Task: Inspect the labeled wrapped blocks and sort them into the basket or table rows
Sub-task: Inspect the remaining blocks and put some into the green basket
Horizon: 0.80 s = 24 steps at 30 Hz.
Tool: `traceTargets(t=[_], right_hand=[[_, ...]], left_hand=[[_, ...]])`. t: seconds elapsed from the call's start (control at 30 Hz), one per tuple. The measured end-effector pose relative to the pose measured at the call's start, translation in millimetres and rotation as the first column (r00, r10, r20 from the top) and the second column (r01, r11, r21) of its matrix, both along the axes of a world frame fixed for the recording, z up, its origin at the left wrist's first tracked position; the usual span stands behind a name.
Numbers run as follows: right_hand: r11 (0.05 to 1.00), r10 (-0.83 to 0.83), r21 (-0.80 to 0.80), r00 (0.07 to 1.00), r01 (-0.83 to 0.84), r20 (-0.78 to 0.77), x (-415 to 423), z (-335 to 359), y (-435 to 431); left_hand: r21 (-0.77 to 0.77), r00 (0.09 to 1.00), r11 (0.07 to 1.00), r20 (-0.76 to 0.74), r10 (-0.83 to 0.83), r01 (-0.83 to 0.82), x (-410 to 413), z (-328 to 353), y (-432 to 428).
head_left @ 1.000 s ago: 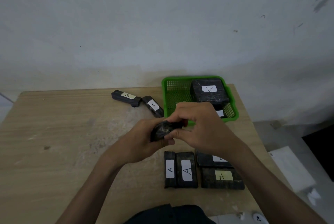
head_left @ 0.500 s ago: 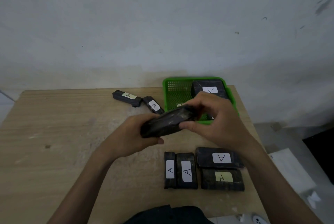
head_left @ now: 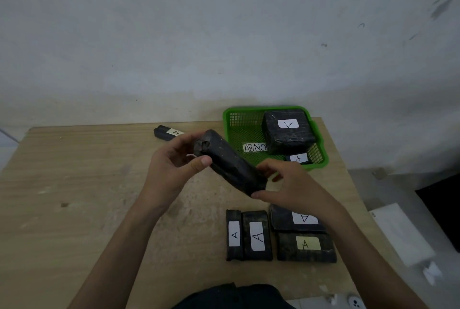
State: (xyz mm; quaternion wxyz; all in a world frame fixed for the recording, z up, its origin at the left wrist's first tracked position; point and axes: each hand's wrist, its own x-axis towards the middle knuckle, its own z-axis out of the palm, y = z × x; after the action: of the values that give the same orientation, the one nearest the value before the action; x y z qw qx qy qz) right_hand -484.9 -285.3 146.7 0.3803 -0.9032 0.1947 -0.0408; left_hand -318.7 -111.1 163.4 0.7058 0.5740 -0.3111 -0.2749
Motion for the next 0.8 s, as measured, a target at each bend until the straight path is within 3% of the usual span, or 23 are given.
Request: traceTargets(t=[0.33,0.53,0.63,0.8], right_hand=[[0.996,0.072,-0.051,0.997,-0.074,-0.036,4.6,3.2,9.8],[0.993,0.091,-0.1,0.938,-0.061,0.335,11.5,35.9,29.3],[0.974,0.113,-0.224,0.91,-0.023,0.4,14.5,42.1,34.3],[0.964,0.074,-0.258,0.877,0.058,0.475,12.2,43.6,37.4]], left_hand=[[0.029,0.997,0.999,0.066,-0.029,0.027,-11.1,-1.1,-4.0],[0.106,0.977,0.994,0.213,-0.02,-0.002,-16.1,-2.1,-7.7],[0.072,0.977,0.997,0.212,0.001,-0.017,-18.6,0.0,-8.6],[0.043,0.978,0.999,0.207,-0.006,-0.003,-23.2,4.1,-6.2]])
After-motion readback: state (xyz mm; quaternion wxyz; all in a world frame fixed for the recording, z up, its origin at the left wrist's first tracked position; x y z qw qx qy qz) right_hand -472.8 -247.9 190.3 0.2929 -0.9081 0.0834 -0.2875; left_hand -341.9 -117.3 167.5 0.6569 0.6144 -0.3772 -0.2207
